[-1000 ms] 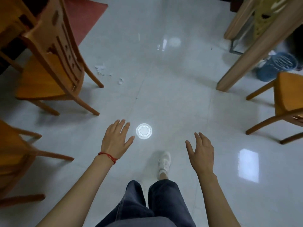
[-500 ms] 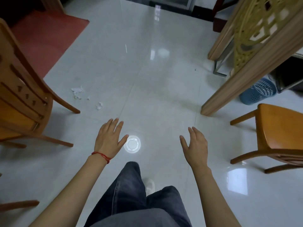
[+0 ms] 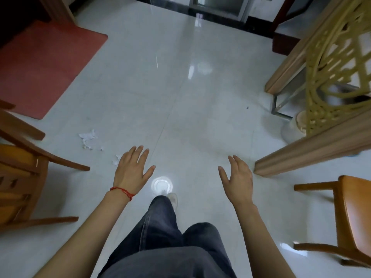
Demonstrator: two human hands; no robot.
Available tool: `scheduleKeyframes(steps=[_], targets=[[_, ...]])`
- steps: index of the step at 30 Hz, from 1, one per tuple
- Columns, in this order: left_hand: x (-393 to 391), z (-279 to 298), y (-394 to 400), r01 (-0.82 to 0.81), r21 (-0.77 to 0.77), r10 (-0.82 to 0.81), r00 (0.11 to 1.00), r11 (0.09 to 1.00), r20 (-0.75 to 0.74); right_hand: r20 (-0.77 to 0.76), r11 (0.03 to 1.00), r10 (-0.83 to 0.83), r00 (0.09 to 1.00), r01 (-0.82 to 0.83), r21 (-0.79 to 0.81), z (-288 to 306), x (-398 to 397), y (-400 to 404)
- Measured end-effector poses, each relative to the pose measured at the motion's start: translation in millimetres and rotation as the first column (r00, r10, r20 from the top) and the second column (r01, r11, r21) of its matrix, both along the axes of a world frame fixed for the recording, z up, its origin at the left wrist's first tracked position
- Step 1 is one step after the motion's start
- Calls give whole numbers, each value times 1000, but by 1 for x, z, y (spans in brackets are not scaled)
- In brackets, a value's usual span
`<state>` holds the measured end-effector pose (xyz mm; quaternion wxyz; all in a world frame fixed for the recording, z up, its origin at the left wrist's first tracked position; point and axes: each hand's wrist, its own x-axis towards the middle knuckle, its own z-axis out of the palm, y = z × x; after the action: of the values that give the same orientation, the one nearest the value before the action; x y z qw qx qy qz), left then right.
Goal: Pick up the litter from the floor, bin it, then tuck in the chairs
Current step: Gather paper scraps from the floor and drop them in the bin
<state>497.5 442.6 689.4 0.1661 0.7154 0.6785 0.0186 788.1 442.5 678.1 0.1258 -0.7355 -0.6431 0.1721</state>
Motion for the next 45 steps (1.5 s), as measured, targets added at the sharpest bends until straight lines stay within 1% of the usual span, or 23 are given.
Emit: scheduleKeyframes(steps=[3, 9, 14, 17, 19, 23, 28, 32, 34, 39, 43, 45], targets=[[-5, 3, 57, -17, 25, 16, 1000, 1000, 5, 5, 1000, 16, 1000, -16, 13, 6, -3, 59], [3, 1, 151, -77, 5, 77, 997, 997, 24, -1, 998, 59, 998, -58, 27, 7, -3, 171], [14, -7, 222, -188, 8, 188, 982, 982, 33, -11, 987, 160, 987, -159, 24, -1, 2, 274], [19, -5, 256, -300, -8, 300, 953, 954, 39, -11, 962, 274, 962, -273, 22, 3, 0, 338], [24, -2, 275, -393, 0, 393, 918, 919, 54, 1, 926, 377, 926, -377, 26, 9, -4, 379], [24, 2, 301, -536, -26, 537, 841, 844, 65, 32, 797, 603, 797, -603, 22, 16, -28, 445], [6, 3, 306, -688, -44, 690, 722, 724, 55, 31, 643, 766, 642, -766, 0, 12, -87, 495], [-26, -2, 310, -778, -57, 780, 623, 626, 59, 16, 539, 842, 539, -842, -14, 4, -146, 518], [-50, -5, 316, -803, -58, 805, 591, 593, 50, 9, 495, 869, 495, -869, -17, -1, -178, 528], [-124, -8, 344, -832, -52, 833, 551, 553, 52, -5, 437, 899, 437, -899, 9, -6, -264, 561], [-186, 0, 367, -841, -47, 842, 537, 540, 53, -7, 431, 903, 431, -902, 30, 1, -336, 588], [-216, 4, 377, -855, -27, 856, 516, 517, 37, -6, 407, 913, 407, -912, 49, 7, -373, 599]])
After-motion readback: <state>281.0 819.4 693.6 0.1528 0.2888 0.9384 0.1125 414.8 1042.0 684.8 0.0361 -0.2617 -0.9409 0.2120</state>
